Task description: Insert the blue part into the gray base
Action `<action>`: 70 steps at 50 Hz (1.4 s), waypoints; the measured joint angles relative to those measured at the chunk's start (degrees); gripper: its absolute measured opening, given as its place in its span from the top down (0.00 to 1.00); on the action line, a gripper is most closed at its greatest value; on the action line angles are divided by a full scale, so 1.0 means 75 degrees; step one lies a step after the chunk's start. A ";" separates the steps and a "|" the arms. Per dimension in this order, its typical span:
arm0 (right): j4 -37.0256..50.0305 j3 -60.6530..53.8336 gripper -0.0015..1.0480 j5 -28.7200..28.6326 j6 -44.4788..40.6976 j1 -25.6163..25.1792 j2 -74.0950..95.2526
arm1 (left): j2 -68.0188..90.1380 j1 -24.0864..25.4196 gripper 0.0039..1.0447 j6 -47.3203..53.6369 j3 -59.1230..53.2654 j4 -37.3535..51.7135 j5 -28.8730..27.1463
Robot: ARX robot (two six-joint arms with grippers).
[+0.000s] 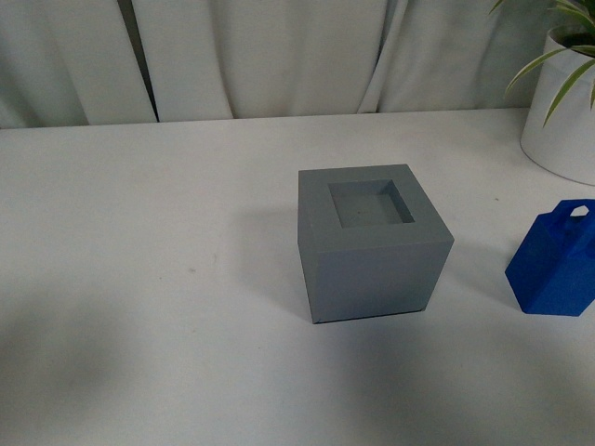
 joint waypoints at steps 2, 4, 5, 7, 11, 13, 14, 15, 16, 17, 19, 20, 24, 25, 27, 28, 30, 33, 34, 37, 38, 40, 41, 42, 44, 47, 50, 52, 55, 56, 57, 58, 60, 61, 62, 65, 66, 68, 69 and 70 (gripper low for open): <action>0.0000 0.0000 0.07 0.0000 0.0000 0.0000 0.0000 | 0.0000 0.0000 0.06 0.0003 0.0000 0.0000 0.0003; 0.0000 0.0000 0.07 0.0000 0.0000 0.0000 0.0000 | 0.0000 0.0000 0.06 0.0003 0.0000 0.0000 0.0000; 0.0000 0.0000 0.07 -0.0003 0.0000 0.0000 0.0000 | 0.0000 0.0000 0.06 0.0003 0.0000 0.0000 0.0003; 0.0000 0.0000 0.07 -0.0003 0.0000 0.0000 0.0000 | 0.0000 0.0000 0.06 0.0003 0.0000 0.0000 0.0003; 0.0000 0.0000 0.07 0.0000 0.0000 0.0000 0.0000 | 0.0000 0.0000 0.06 0.0003 0.0000 0.0000 0.0000; 0.0000 0.0000 0.07 0.0000 0.0000 0.0000 0.0000 | 0.0000 0.0000 0.06 0.0003 0.0000 0.0000 0.0003; 0.0000 0.0000 0.07 0.0000 0.0000 0.0000 0.0000 | 0.0000 0.0000 0.06 0.0003 0.0000 0.0000 0.0003; 0.0000 0.0000 0.07 -0.0003 0.0000 0.0000 0.0000 | 0.0000 0.0000 0.06 0.0000 0.0000 0.0000 0.0000; 0.0000 0.0000 0.07 0.0000 0.0000 0.0000 0.0000 | 0.0000 0.0000 0.06 0.0003 0.0000 0.0000 0.0003; 0.0000 0.0000 0.07 -0.0003 0.0000 0.0000 0.0000 | 0.0000 0.0000 0.06 0.0003 0.0000 0.0000 0.0003; 0.0000 0.0000 0.07 0.0000 0.0000 0.0000 0.0000 | 0.0000 0.0000 0.06 0.0003 0.0000 0.0000 0.0003; 0.0000 0.0000 0.07 0.0000 0.0000 0.0000 0.0000 | 0.0000 0.0000 0.06 0.0003 0.0000 0.0000 0.0003; 0.0000 0.0000 0.07 0.0000 0.0000 0.0000 0.0000 | 0.0000 0.0000 0.06 0.0003 0.0000 0.0000 0.0003; 0.0000 0.0000 0.07 0.0000 0.0000 0.0000 0.0000 | 0.0000 0.0000 0.06 0.0003 0.0000 0.0000 0.0003; 0.0000 0.0000 0.07 -0.0003 0.0000 0.0000 0.0000 | 0.0000 0.0000 0.06 0.0003 0.0000 0.0000 0.0003; 0.0000 0.0000 0.07 0.0000 0.0000 0.0000 0.0000 | 0.0000 0.0000 0.06 0.0003 0.0000 0.0000 0.0003; 0.0000 0.0000 0.07 0.0000 0.0000 0.0000 0.0000 | 0.0000 0.0000 0.06 0.0003 0.0000 0.0000 0.0000; 0.0000 0.0000 0.07 0.0000 0.0000 0.0000 0.0000 | 0.0000 0.0000 0.06 0.0003 0.0000 0.0000 0.0003; 0.0000 0.0000 0.07 0.0000 0.0000 0.0000 0.0000 | 0.0000 0.0000 0.06 0.0003 0.0000 0.0000 0.0003; 0.0000 0.0000 0.07 -0.0003 0.0000 0.0000 0.0000 | 0.0000 0.0000 0.06 0.0003 0.0000 0.0000 0.0000; 0.0000 0.0000 0.07 0.0000 0.0000 0.0000 0.0000 | 0.0000 0.0000 0.06 0.0003 0.0000 0.0000 0.0003; 0.0000 0.0000 0.07 0.0000 0.0000 0.0000 0.0000 | 0.0000 0.0000 0.06 0.0000 0.0000 0.0000 0.0003; 0.0000 0.0000 0.07 0.0000 0.0000 0.0000 0.0000 | 0.0000 0.0000 0.06 0.0000 0.0000 0.0000 0.0003; 0.0000 0.0000 0.07 0.0000 0.0000 0.0000 0.0000 | 0.0000 0.0000 0.06 0.0003 0.0000 0.0000 0.0000; 0.0000 0.0000 0.07 0.0000 0.0000 0.0000 0.0000 | 0.0000 0.0000 0.06 0.0000 0.0000 0.0000 0.0003; 0.0000 0.0000 0.07 -0.0003 0.0000 0.0000 0.0000 | 0.0000 0.0000 0.06 0.0000 0.0000 0.0000 0.0003; 0.0000 0.0000 0.07 -0.0003 0.0000 0.0000 0.0000 | 0.0000 0.0000 0.06 0.0003 0.0000 0.0000 0.0003; 0.0000 0.0000 0.07 0.0000 0.0000 0.0000 0.0000 | 0.0000 0.0000 0.06 0.0003 0.0000 0.0000 0.0003; -0.0463 0.0149 0.07 -0.0344 0.0067 -0.0058 0.0184 | 0.0000 0.0000 0.06 0.0000 0.0000 0.0000 0.0000; -0.0586 0.0195 0.07 -0.0411 0.0076 -0.0073 0.0274 | 0.0000 0.0000 0.06 0.0003 0.0000 0.0000 0.0000; -0.0694 0.0259 0.07 -0.0481 0.0076 -0.0096 0.0466 | 0.0000 0.0000 0.06 0.0000 0.0000 0.0000 0.0000; -0.0699 0.0286 0.07 -0.0507 0.0085 -0.0108 0.0580 | 0.0000 0.0000 0.06 0.0003 0.0000 0.0000 0.0000; -0.0592 0.0391 0.07 -0.0629 0.0140 -0.0157 0.1023 | 0.0000 0.0000 0.06 0.0000 0.0000 0.0000 0.0006; -0.0545 0.0414 0.07 -0.0653 0.0149 -0.0172 0.1137 | 0.0000 0.0000 0.06 0.0000 0.0000 0.0000 0.0003; -0.0431 0.0481 0.07 -0.0784 0.0166 -0.0195 0.1376 | 0.0000 0.0000 0.06 0.0003 0.0000 0.0000 0.0006; -0.0122 0.0694 0.07 -0.1026 0.0137 -0.0289 0.2005 | 0.0000 0.0000 0.06 0.0003 0.0000 0.0000 0.0003; 0.0055 0.0784 0.07 -0.1093 0.0105 -0.0323 0.2273 | 0.0000 0.0000 0.06 0.0003 0.0000 0.0000 0.0003; 0.0417 0.1003 0.07 -0.1268 0.0061 -0.0382 0.2818 | 0.0000 0.0000 0.06 0.0000 0.0000 0.0000 0.0003; 0.0615 0.1215 0.07 -0.1440 -0.0029 -0.0411 0.3261 | 0.0000 0.0000 0.06 0.0000 0.0000 0.0000 0.0003; 0.0711 0.1367 0.07 -0.1512 -0.0079 -0.0423 0.3541 | 0.0000 0.0000 0.06 0.0003 0.0000 0.0000 0.0003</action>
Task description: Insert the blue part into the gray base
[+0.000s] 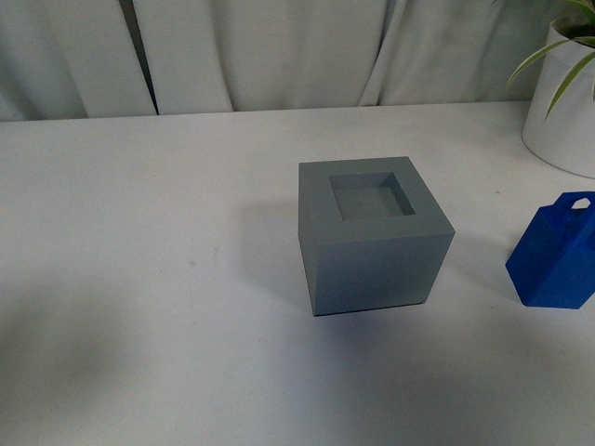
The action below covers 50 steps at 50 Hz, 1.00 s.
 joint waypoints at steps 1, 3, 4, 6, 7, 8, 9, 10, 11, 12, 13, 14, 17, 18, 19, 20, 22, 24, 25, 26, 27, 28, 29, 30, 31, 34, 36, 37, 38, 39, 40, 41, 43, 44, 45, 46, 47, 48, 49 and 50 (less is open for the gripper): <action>0.0090 0.0242 0.07 -0.0122 -0.0137 -0.0006 0.0446 | 0.0000 0.0000 0.06 0.0000 0.0000 0.0000 0.0000; 0.0006 0.0691 0.07 -0.0493 -0.0391 -0.0020 0.1151 | 0.0000 0.0000 0.06 0.0000 0.0000 0.0000 0.0000; -0.0035 0.0790 0.07 -0.0574 -0.0446 -0.0023 0.1297 | 0.0000 0.0000 0.06 -0.0003 0.0000 0.0000 0.0000; -0.0195 0.1169 0.07 -0.0842 -0.0705 -0.0026 0.1856 | 0.0000 0.0000 0.06 -0.0003 0.0000 0.0000 0.0000; -0.0318 0.1373 0.07 -0.0965 -0.0807 -0.0026 0.2122 | 0.0000 0.0000 0.06 0.0000 0.0000 0.0000 0.0000; -0.0385 0.1475 0.07 -0.1023 -0.0909 -0.0026 0.2247 | 0.0000 0.0000 0.06 0.0000 0.0000 0.0000 0.0000; -0.0527 0.1684 0.07 -0.1137 -0.1020 -0.0026 0.2489 | 0.0000 0.0000 0.06 0.0000 0.0000 0.0000 0.0000; -0.0670 0.1903 0.07 -0.1247 -0.1209 -0.0023 0.2719 | 0.0000 0.0000 0.06 -0.0003 0.0000 0.0000 0.0000; -0.0740 0.2011 0.07 -0.1303 -0.1285 -0.0023 0.2830 | 0.0000 0.0000 0.06 0.0000 0.0000 0.0000 0.0000; -0.0889 0.2229 0.07 -0.1413 -0.1437 -0.0023 0.3040 | 0.0000 0.0000 0.06 0.0000 0.0000 0.0000 0.0000; -0.1055 0.2457 0.07 -0.1521 -0.1597 -0.0023 0.3238 | 0.0000 0.0000 0.06 0.0000 0.0000 0.0000 0.0000; -0.1148 0.2573 0.07 -0.1577 -0.1638 -0.0020 0.3337 | 0.0000 0.0000 0.06 0.0000 0.0000 0.0000 0.0000; -0.1670 0.3153 0.07 -0.1851 -0.2119 0.0006 0.3765 | 0.0000 0.0000 0.06 0.0000 0.0000 0.0000 0.0000; -0.1883 0.3378 0.07 -0.1935 -0.2302 0.0017 0.3923 | 0.0000 0.0000 0.06 -0.0003 0.0000 0.0000 0.0000; -0.2095 0.3602 0.07 -0.1996 -0.2500 0.0035 0.4077 | 0.0000 0.0000 0.06 -0.0003 0.0000 0.0000 0.0000; -0.2326 0.3818 0.07 -0.2057 -0.2652 0.0061 0.4232 | 0.0000 0.0000 0.06 0.0000 0.0000 0.0000 0.0000; -0.2699 0.4150 0.07 -0.2165 -0.2978 0.0085 0.4465 | 0.0000 0.0000 0.06 0.0000 0.0000 0.0000 0.0000; -0.3069 0.4456 0.07 -0.2276 -0.3369 0.0102 0.4683 | 0.0000 0.0000 0.06 0.0000 0.0000 0.0000 0.0000; -0.3328 0.4657 0.07 -0.2340 -0.3544 0.0117 0.4826 | 0.0000 0.0000 0.06 -0.0003 0.0000 0.0000 0.0000; -0.3465 0.4762 0.07 -0.2375 -0.3663 0.0119 0.4899 | 0.0000 0.0000 0.06 -0.0003 0.0000 0.0000 0.0000; -0.3751 0.4960 0.07 -0.2454 -0.3978 0.0125 0.5036 | 0.0000 0.0000 0.06 0.0000 0.0000 0.0000 0.0000; -0.4042 0.5164 0.07 -0.2512 -0.4240 0.0131 0.5182 | 0.0000 0.0000 0.06 0.0000 0.0000 0.0000 0.0000; -0.4188 0.5266 0.07 -0.2527 -0.4371 0.0131 0.5254 | 0.0000 0.0000 0.06 0.0000 0.0000 0.0000 0.0000; -0.4468 0.5467 0.07 -0.2527 -0.4628 0.0137 0.5400 | 0.0000 0.0000 0.06 0.0000 0.0000 0.0000 0.0000; -0.4736 0.5671 0.07 -0.2518 -0.4884 0.0143 0.5546 | 0.0000 0.0000 0.06 -0.0003 0.0000 0.0000 0.0000; -0.5391 0.6172 0.07 -0.2489 -0.5461 0.0149 0.5916 | 0.0000 0.0000 0.06 -0.0003 0.0000 0.0000 0.0000; -0.5963 0.6575 0.07 -0.2442 -0.6073 0.0154 0.6222 | 0.0000 0.0000 0.06 0.0000 0.0000 0.0000 0.0000; -0.6100 0.6671 0.07 -0.2416 -0.6210 0.0157 0.6298 | 0.0000 0.0000 0.06 0.0000 0.0000 0.0000 0.0000; -0.6362 0.6849 0.07 -0.2363 -0.6411 0.0166 0.6441 | 0.0000 0.0000 0.06 0.0000 0.0000 0.0000 0.0000; -0.6621 0.7026 0.07 -0.2238 -0.6729 0.0172 0.6589 | 0.0000 0.0000 0.06 0.0000 0.0000 0.0000 0.0000; -0.6755 0.7114 0.07 -0.2174 -0.6796 0.0181 0.6668 | 0.0000 0.0000 0.06 -0.0003 0.0000 0.0000 0.0000; -0.7003 0.7280 0.07 -0.2046 -0.7128 0.0195 0.6814 | 0.0000 0.0000 0.06 0.0000 0.0000 0.0000 0.0000; -0.7376 0.7519 0.07 -0.1853 -0.7519 0.0221 0.7029 | 0.0000 0.0000 0.06 0.0000 0.0000 0.0000 0.0000; -0.7743 0.7758 0.07 -0.1670 -0.7839 0.0248 0.7251 | 0.0000 0.0000 0.06 -0.0003 0.0000 0.0000 0.0000; -0.7970 0.7909 0.07 -0.1550 -0.8072 0.0271 0.7399 | 0.0000 0.0000 0.06 0.0000 0.0000 0.0000 0.0000; -0.8192 0.8061 0.07 -0.1445 -0.8349 0.0291 0.7542 | 0.0000 0.0000 0.06 0.0000 0.0000 0.0000 0.0000; -0.8507 0.8291 0.07 -0.1306 -0.8603 0.0329 0.7767 | 0.0000 0.0000 0.06 0.0000 0.0000 0.0000 0.0000; -0.8693 0.8437 0.07 -0.1204 -0.8784 0.0356 0.7912 | 0.0000 0.0000 0.06 0.0000 0.0000 0.0000 0.0000; -0.8839 0.8574 0.07 -0.1081 -0.8988 0.0379 0.8055 | 0.0000 0.0000 0.06 0.0000 0.0000 0.0000 0.0000; -0.8964 0.8708 0.07 -0.0950 -0.9101 0.0411 0.8192 | 0.0000 0.0000 0.06 0.0000 0.0000 0.0000 0.0000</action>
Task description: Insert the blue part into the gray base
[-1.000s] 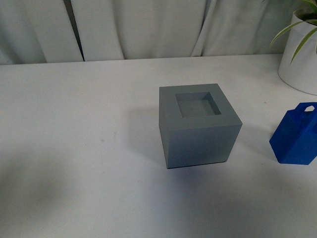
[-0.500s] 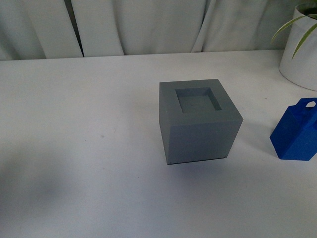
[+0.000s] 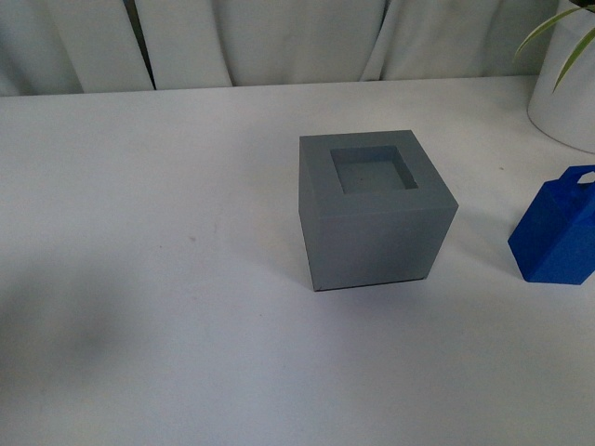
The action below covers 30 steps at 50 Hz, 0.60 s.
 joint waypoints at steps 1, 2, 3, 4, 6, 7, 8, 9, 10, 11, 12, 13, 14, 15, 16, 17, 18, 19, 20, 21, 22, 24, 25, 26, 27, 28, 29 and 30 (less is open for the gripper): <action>-0.0111 0.0125 0.07 0.0119 -0.0134 0.0029 0.0131 | 0.0000 0.0000 0.06 0.0000 0.0000 0.0000 0.0000; -0.0166 0.0187 0.07 0.0166 -0.0195 0.0044 0.0198 | 0.0000 0.0000 0.06 0.0000 0.0000 0.0000 0.0000; -0.0280 0.0306 0.07 0.0259 -0.0338 0.0070 0.0329 | 0.0000 0.0000 0.06 -0.0003 0.0000 0.0000 0.0000; -0.0364 0.0417 0.07 0.0358 -0.0449 0.0093 0.0460 | 0.0000 0.0000 0.06 0.0000 0.0000 0.0000 0.0000; -0.0396 0.0530 0.07 0.0501 -0.0586 0.0134 0.0632 | 0.0000 0.0000 0.06 0.0000 0.0000 0.0000 0.0000; -0.0414 0.0603 0.07 0.0644 -0.0714 0.0160 0.0746 | 0.0000 0.0000 0.06 0.0000 0.0000 0.0000 0.0000; -0.0431 0.0641 0.07 0.0685 -0.0764 0.0172 0.0807 | 0.0000 0.0000 0.06 0.0000 0.0000 0.0000 0.0000; -0.0455 0.0702 0.07 0.0758 -0.0828 0.0198 0.0921 | 0.0000 0.0000 0.06 -0.0003 0.0000 0.0000 0.0000; -0.0455 0.0726 0.07 0.0775 -0.0868 0.0210 0.0970 | 0.0000 0.0000 0.06 0.0000 0.0000 0.0000 0.0000; -0.0458 0.0772 0.07 0.0845 -0.0965 0.0236 0.1078 | 0.0000 0.0000 0.06 -0.0003 0.0000 0.0000 0.0000; -0.0463 0.0796 0.07 0.0860 -0.0979 0.0251 0.1128 | 0.0000 0.0000 0.06 0.0000 0.0000 0.0000 0.0000; -0.0495 0.0839 0.07 0.0921 -0.1058 0.0274 0.1230 | 0.0000 0.0000 0.06 -0.0003 0.0000 0.0000 0.0000; -0.0522 0.0883 0.07 0.0959 -0.1099 0.0303 0.1329 | 0.0000 0.0000 0.06 0.0000 0.0000 0.0000 0.0000; -0.0525 0.0903 0.07 0.0979 -0.1119 0.0315 0.1378 | 0.0000 0.0000 0.06 0.0000 0.0000 0.0000 0.0000; -0.0516 0.0924 0.07 0.1005 -0.1160 0.0341 0.1466 | 0.0000 0.0000 0.06 0.0000 0.0000 0.0000 0.0000; -0.0495 0.0938 0.07 0.1032 -0.1174 0.0367 0.1550 | 0.0000 0.0000 0.06 -0.0003 0.0000 0.0000 0.0000; -0.0498 0.0959 0.07 0.1072 -0.1212 0.0408 0.1658 | 0.0000 0.0000 0.06 -0.0003 0.0000 0.0000 0.0000; -0.0513 0.0976 0.07 0.1093 -0.1247 0.0437 0.1731 | 0.0000 0.0000 0.06 0.0000 0.0000 0.0000 0.0000; -0.0513 0.0988 0.07 0.1116 -0.1259 0.0463 0.1801 | 0.0000 0.0000 0.06 0.0000 0.0000 0.0000 0.0000; -0.0507 0.1003 0.07 0.1145 -0.1282 0.0504 0.1888 | 0.0000 0.0000 0.06 0.0000 0.0000 0.0000 0.0000; -0.0507 0.1008 0.07 0.1154 -0.1288 0.0516 0.1918 | 0.0000 0.0000 0.06 0.0000 0.0000 0.0000 0.0000; -0.0475 0.1017 0.07 0.1206 -0.1311 0.0562 0.2017 | 0.0000 0.0000 0.06 0.0000 0.0000 0.0000 0.0000; -0.0437 0.1017 0.07 0.1259 -0.1320 0.0586 0.2060 | 0.0000 0.0000 0.06 -0.0003 0.0000 0.0000 0.0000; -0.0393 0.1017 0.07 0.1320 -0.1335 0.0603 0.2098 | 0.0000 0.0000 0.06 -0.0003 0.0000 0.0000 0.0000; -0.0373 0.1014 0.07 0.1349 -0.1341 0.0615 0.2119 | 0.0000 0.0000 0.06 -0.0003 0.0000 0.0000 0.0000; -0.0329 0.1017 0.07 0.1378 -0.1349 0.0635 0.2157 | 0.0000 0.0000 0.06 0.0000 0.0000 0.0000 0.0000; -0.0283 0.1017 0.07 0.1408 -0.1361 0.0644 0.2194 | 0.0000 0.0000 0.06 0.0000 0.0000 0.0000 0.0000; -0.0256 0.1014 0.07 0.1416 -0.1364 0.0647 0.2212 | 0.0000 0.0000 0.06 0.0000 0.0000 0.0000 0.0000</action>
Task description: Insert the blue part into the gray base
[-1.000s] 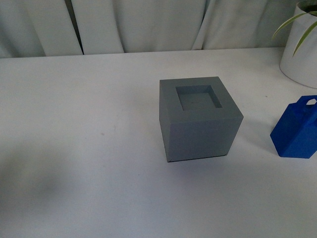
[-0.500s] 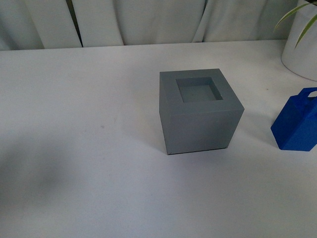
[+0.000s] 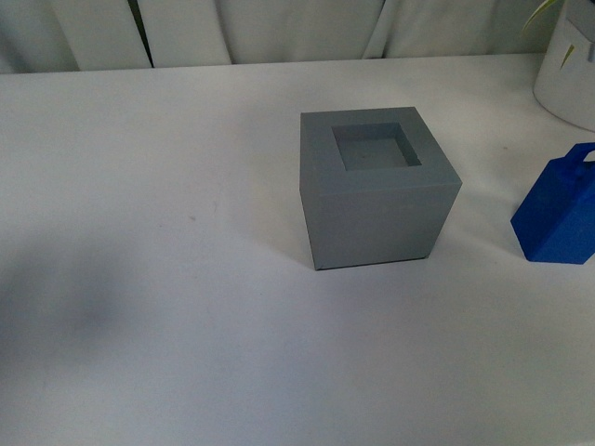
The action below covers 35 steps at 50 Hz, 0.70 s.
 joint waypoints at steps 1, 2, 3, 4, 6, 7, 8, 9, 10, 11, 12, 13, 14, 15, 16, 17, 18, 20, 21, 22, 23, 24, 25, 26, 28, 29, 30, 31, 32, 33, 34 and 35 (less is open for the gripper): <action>0.0058 0.0000 0.07 0.0029 0.0000 0.0012 0.0041 | 0.0000 0.0000 0.06 -0.0003 0.0000 0.0000 0.0000; 0.0085 0.0003 0.07 0.0044 -0.0003 0.0015 0.0061 | 0.0000 0.0000 0.06 0.0000 0.0000 0.0000 0.0000; 0.0119 0.0003 0.07 0.0055 0.0000 0.0015 0.0099 | 0.0000 0.0000 0.06 0.0000 0.0000 0.0000 0.0000; 0.0125 0.0006 0.07 0.0055 0.0000 0.0015 0.0117 | 0.0000 0.0000 0.06 0.0000 0.0000 0.0000 0.0000; 0.0125 0.0017 0.07 0.0052 0.0000 0.0015 0.0192 | 0.0000 0.0000 0.06 -0.0003 0.0000 0.0000 0.0000; 0.0128 0.0017 0.07 0.0055 0.0000 0.0015 0.0233 | 0.0000 0.0000 0.06 0.0000 0.0000 0.0000 0.0000; 0.0154 0.0017 0.07 0.0070 -0.0003 0.0015 0.0277 | 0.0000 0.0000 0.06 -0.0003 0.0000 0.0000 0.0000; 0.0187 0.0017 0.07 0.0079 -0.0006 0.0015 0.0323 | 0.0000 0.0000 0.06 0.0000 0.0000 0.0000 0.0000; 0.0204 0.0017 0.07 0.0079 -0.0006 0.0012 0.0358 | 0.0000 0.0000 0.06 -0.0003 0.0000 0.0000 0.0000; 0.0204 0.0035 0.07 0.0076 -0.0003 0.0012 0.0434 | 0.0000 0.0000 0.06 0.0000 0.0000 0.0000 0.0000; 0.0216 0.0047 0.07 0.0076 -0.0003 0.0012 0.0475 | 0.0000 0.0000 0.06 0.0000 0.0000 0.0000 0.0000; 0.0248 0.0047 0.07 0.0079 -0.0003 0.0012 0.0510 | 0.0000 0.0000 0.06 0.0000 0.0000 0.0000 0.0000; 0.0280 0.0058 0.07 0.0085 -0.0003 0.0012 0.0548 | 0.0000 0.0000 0.06 -0.0003 0.0000 0.0000 0.0000; 0.0300 0.0073 0.07 0.0087 -0.0006 0.0012 0.0589 | 0.0000 0.0000 0.06 0.0000 0.0000 0.0000 0.0000; 0.0321 0.0093 0.07 0.0087 -0.0006 0.0015 0.0624 | 0.0000 0.0000 0.06 0.0000 0.0000 0.0000 0.0000; 0.0335 0.0117 0.07 0.0085 -0.0003 0.0015 0.0664 | 0.0000 0.0000 0.06 0.0000 0.0000 0.0000 0.0000; 0.0356 0.0140 0.07 0.0073 -0.0003 0.0015 0.0694 | 0.0000 0.0000 0.06 0.0000 0.0000 0.0000 0.0000; 0.0417 0.0181 0.07 0.0047 -0.0003 0.0035 0.0787 | 0.0000 0.0000 0.06 -0.0003 0.0000 0.0000 0.0000; 0.0434 0.0189 0.07 0.0035 -0.0003 0.0047 0.0816 | 0.0000 0.0000 0.06 0.0000 0.0000 0.0000 0.0000; 0.0440 0.0198 0.07 0.0032 -0.0003 0.0050 0.0836 | 0.0000 0.0000 0.06 0.0000 0.0000 0.0000 0.0000; 0.0452 0.0210 0.07 0.0026 -0.0006 0.0058 0.0860 | 0.0000 0.0000 0.06 0.0000 0.0000 0.0000 0.0000; 0.0455 0.0219 0.07 0.0026 -0.0006 0.0061 0.0880 | 0.0000 0.0000 0.06 0.0000 0.0000 0.0000 0.0000; 0.0460 0.0236 0.07 0.0026 -0.0006 0.0073 0.0915 | 0.0000 0.0000 0.06 0.0000 0.0000 0.0000 0.0000; 0.0463 0.0245 0.07 0.0026 -0.0006 0.0076 0.0935 | 0.0000 0.0000 0.06 -0.0003 0.0000 0.0000 0.0000; 0.0487 0.0268 0.07 0.0026 -0.0006 0.0085 0.0976 | 0.0000 0.0000 0.06 0.0000 0.0000 0.0000 0.0000; 0.0507 0.0277 0.07 0.0026 -0.0006 0.0093 0.1005 | 0.0000 0.0000 0.06 -0.0003 0.0000 0.0000 0.0000; 0.0516 0.0283 0.07 0.0026 -0.0006 0.0093 0.1020 | 0.0000 0.0000 0.06 0.0000 0.0000 0.0000 0.0000; 0.0516 0.0300 0.07 0.0026 -0.0006 0.0096 0.1049 | 0.0000 0.0000 0.06 -0.0003 0.0000 0.0000 0.0000; 0.0516 0.0306 0.07 0.0026 -0.0006 0.0099 0.1061 | 0.0000 0.0000 0.06 -0.0003 0.0000 0.0000 0.0000; 0.0519 0.0321 0.07 0.0029 -0.0009 0.0105 0.1087 | 0.0000 0.0000 0.06 -0.0003 0.0000 0.0000 0.0000; 0.0527 0.0335 0.07 0.0026 -0.0006 0.0108 0.1105 | 0.0000 0.0000 0.06 0.0000 0.0000 0.0000 0.0000; 0.0551 0.0353 0.07 0.0017 -0.0006 0.0111 0.1128 | 0.0000 0.0000 0.06 0.0000 0.0000 0.0000 0.0000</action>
